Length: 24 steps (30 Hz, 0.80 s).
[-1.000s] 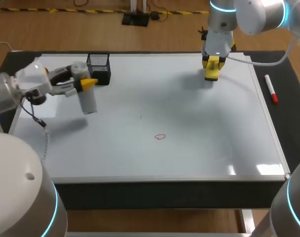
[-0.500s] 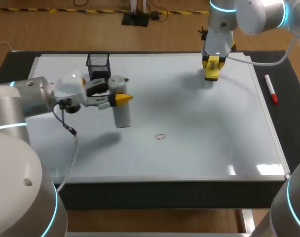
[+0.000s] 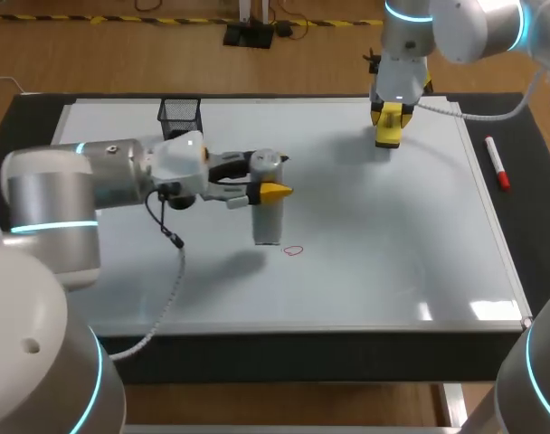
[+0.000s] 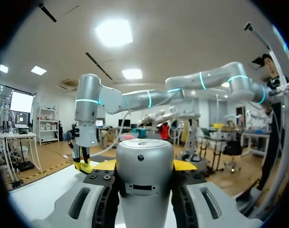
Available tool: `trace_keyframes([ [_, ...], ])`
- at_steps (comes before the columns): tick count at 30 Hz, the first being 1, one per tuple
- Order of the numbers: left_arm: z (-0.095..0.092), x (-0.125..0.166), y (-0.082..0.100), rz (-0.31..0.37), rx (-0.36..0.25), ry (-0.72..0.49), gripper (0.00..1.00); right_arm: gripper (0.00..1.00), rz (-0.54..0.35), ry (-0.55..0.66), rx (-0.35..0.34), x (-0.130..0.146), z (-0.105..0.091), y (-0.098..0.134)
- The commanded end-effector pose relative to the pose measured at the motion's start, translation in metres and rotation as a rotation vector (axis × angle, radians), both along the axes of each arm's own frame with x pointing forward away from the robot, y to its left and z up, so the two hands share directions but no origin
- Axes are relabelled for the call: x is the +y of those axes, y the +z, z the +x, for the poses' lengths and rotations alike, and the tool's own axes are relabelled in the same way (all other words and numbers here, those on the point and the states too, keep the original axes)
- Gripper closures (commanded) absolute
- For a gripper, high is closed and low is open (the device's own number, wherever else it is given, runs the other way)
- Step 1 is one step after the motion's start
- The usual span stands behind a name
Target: Pick up the inspection probe, press it on each red-marked spot on the whiteboard one by one, put down the probe, pick up the eraser, and wipe off all the red marks.
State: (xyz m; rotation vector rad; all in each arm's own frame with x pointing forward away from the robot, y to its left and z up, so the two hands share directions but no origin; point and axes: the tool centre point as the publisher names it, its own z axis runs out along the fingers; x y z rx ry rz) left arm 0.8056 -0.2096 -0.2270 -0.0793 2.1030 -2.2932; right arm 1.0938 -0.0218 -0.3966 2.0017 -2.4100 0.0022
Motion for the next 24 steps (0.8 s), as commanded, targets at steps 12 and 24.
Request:
trace_keyframes([
  [12, 0.000, -0.031, -0.013, -0.008, 0.008, -0.029, 1.00, 1.00, -0.003, 0.002, 0.001, -0.001, 0.001, 0.001],
  [24, 0.001, -0.032, -0.023, -0.020, 0.012, -0.031, 1.00, 1.00, -0.003, 0.002, 0.001, -0.001, 0.001, 0.001],
])
